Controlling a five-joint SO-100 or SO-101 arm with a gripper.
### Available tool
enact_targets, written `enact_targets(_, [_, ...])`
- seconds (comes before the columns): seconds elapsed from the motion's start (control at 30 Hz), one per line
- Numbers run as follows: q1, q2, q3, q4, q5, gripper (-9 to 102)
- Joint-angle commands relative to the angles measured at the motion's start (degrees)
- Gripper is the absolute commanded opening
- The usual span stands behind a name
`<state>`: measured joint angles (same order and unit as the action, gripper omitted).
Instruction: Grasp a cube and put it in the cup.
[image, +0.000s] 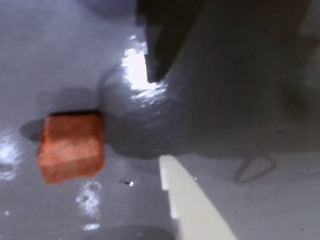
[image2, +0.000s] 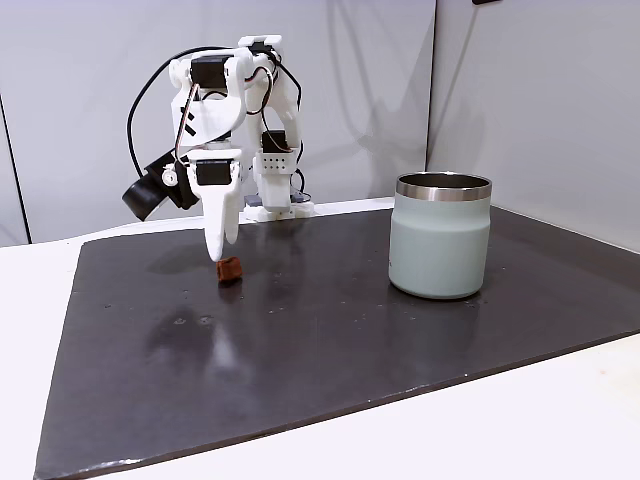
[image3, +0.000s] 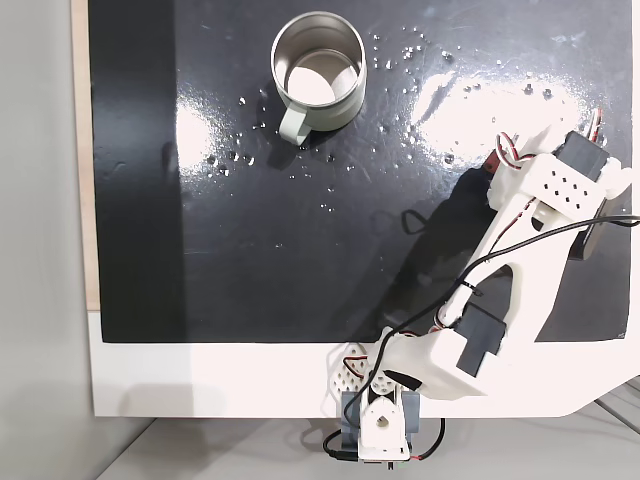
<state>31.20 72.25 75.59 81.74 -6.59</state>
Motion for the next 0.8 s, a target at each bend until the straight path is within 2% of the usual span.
enact_targets(0.0, [-0.7,2.4,0.9,-2.4,-0.9,38])
enact_targets(0.63, [-0.8,-4.7,1.7,-6.6,-2.0,37])
enact_targets(0.77, [-1.0,-5.3,1.7,-6.9,-2.0,33])
